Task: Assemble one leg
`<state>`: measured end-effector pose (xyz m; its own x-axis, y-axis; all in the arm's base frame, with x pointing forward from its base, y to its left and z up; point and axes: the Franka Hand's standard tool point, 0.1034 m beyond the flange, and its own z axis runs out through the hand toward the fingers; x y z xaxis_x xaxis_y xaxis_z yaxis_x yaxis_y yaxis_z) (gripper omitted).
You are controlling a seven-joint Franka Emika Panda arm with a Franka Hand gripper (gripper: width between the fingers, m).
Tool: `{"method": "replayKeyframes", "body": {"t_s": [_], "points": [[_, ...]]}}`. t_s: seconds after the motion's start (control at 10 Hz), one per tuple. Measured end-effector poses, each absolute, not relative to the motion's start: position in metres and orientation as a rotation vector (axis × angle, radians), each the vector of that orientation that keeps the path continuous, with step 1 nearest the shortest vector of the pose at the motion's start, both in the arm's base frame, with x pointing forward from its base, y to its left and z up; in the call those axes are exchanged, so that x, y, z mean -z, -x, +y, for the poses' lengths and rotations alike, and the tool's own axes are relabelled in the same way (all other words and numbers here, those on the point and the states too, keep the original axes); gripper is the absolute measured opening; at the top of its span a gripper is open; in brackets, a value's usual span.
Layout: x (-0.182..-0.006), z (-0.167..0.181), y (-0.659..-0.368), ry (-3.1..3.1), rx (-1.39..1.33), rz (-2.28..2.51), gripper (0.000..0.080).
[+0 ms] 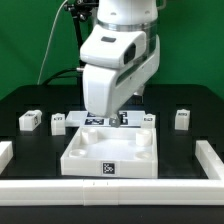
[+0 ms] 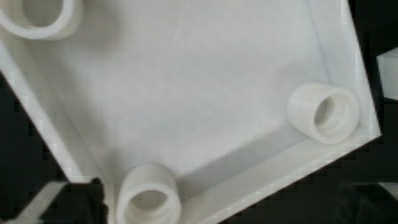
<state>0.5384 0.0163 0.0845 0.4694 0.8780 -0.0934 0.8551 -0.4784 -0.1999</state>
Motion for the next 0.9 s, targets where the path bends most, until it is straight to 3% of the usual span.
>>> {"method": "replayKeyframes", "body": {"t_s": [0.5,0.9], "points": [[-0.08,0.017,-0.535,2.516,-0.179,-1.702,0.065],[-0.066,0.004,-0.504,2.349,-0.073,-1.98,0.065]]}}
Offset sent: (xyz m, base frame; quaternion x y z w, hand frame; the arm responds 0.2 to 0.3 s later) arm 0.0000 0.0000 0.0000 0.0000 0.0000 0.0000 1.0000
